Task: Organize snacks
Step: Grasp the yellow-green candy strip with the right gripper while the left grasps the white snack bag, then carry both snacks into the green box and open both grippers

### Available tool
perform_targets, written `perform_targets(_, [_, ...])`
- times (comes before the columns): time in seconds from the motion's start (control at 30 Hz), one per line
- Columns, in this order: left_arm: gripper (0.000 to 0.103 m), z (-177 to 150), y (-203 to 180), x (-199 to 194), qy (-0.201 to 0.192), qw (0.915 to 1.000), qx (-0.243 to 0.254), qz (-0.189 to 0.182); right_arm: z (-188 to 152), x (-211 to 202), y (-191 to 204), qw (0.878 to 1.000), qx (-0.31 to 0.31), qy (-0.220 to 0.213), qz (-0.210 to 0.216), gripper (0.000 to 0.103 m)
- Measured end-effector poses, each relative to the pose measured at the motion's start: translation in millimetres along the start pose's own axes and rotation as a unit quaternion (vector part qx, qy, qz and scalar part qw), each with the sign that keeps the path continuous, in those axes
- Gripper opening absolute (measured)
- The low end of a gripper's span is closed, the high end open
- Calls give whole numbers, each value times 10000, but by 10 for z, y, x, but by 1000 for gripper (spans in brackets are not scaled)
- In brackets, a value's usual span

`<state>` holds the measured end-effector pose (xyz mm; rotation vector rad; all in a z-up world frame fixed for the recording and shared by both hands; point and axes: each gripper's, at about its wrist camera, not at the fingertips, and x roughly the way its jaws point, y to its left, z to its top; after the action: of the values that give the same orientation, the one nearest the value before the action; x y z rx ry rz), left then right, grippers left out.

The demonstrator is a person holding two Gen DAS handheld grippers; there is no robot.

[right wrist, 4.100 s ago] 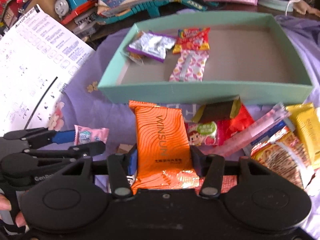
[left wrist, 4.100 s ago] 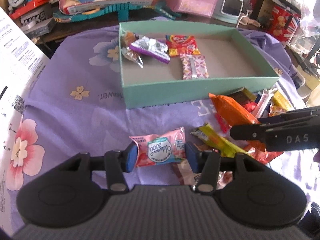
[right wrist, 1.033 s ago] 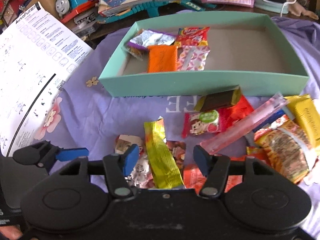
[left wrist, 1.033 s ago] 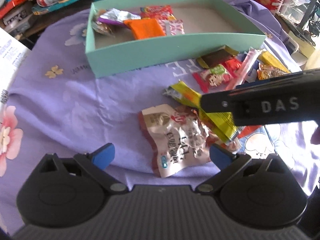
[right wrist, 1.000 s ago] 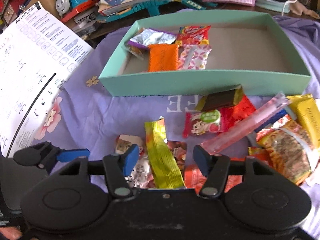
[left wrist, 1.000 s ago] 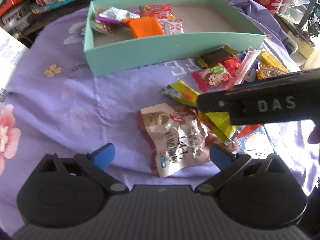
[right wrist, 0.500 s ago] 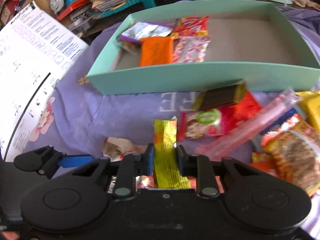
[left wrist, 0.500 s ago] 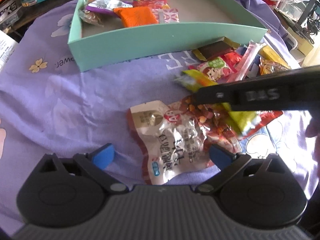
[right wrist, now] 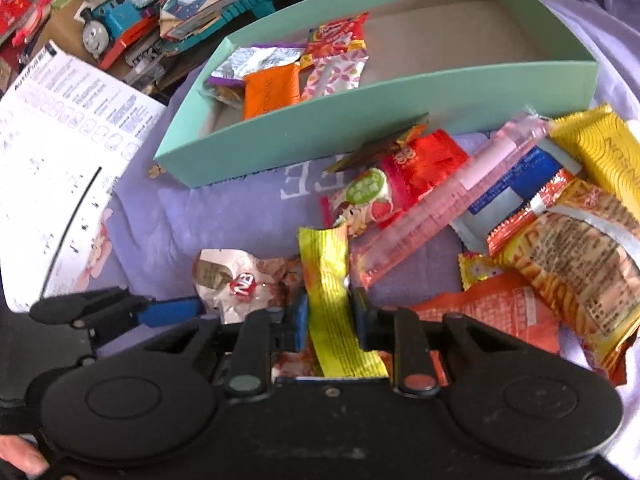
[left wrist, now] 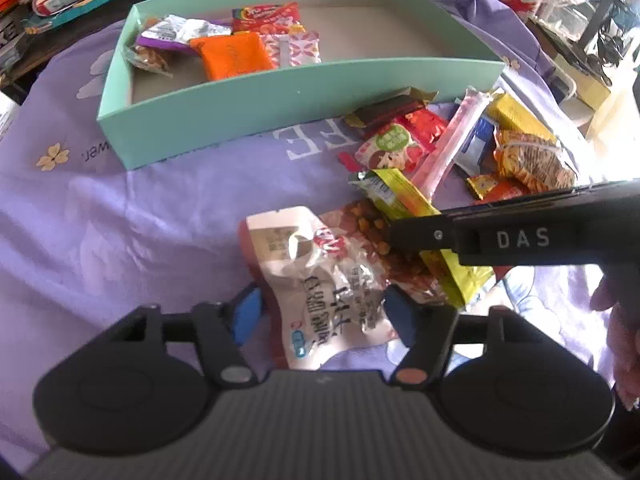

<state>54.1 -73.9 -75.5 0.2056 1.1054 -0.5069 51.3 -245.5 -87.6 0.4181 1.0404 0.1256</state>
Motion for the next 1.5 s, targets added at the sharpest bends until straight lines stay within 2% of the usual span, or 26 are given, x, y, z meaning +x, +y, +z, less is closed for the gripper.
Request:
perform_targets(0.1, [44, 20, 21, -102, -262, 9995, -153, 33, -11, -8, -61, 9999, 127, -41, 107, 22])
perform_targets(0.13, [42, 42, 60, -126, -312, 9991, -274, 13, -14, -8, -80, 9999, 146, -63, 17, 22])
perform_targets(0.2, [42, 69, 127, -126, -268, 9986, -441, -141, -24, -20, -120, 9998, 177, -77, 67, 22])
perform_targets(0.33, [42, 31, 91, -85, -138, 9993, -337, -80, -21, -18, -155, 9996, 229, -86, 145, 22])
perform_targets(0.4, [41, 35, 131, -126, -264, 9978, -577, -176, -31, -26, -183, 9994, 278, -101, 196, 22])
perform_targets(0.47, [37, 42, 182, -220, -573, 9942, -867, -280, -42, -30, -201, 9992, 303, -126, 233, 22])
perform_targets(0.53, [37, 54, 100, -239, -678, 9961, -545, -140, -43, -38, -207, 9992, 290, -119, 232, 22])
perform_targets(0.6, [39, 30, -1, -207, -586, 9981, -168, 62, -38, -46, -200, 9993, 272, -103, 223, 22])
perform_targets(0.63, [39, 14, -15, -186, -502, 9986, -125, 97, -37, -48, -202, 9994, 264, -100, 224, 22])
perform_targets(0.77, [40, 33, 139, -87, -224, 9990, -366, -147, -47, -46, -185, 9993, 273, -113, 239, 22])
perform_targets(0.83, [40, 65, 119, -87, -175, 9993, -323, -93, -42, -41, -148, 9995, 210, -90, 213, 22])
perform_targets(0.9, [40, 100, 4, -133, -234, 9996, -6, 130, -35, -38, -77, 9998, 142, -80, 68, 22])
perform_targets(1.0, [38, 143, -84, -230, -355, 9989, 124, 281, -46, -70, 44, 9998, -45, -119, -142, 20])
perform_targets(1.17, [37, 155, -126, -373, -478, 9984, 231, 203, -16, -186, 113, 9994, -118, -206, -232, 20])
perform_targets(1.5, [35, 200, 33, -711, -947, 9954, 103, -78, 109, -372, 298, 9981, -386, -408, -264, 20])
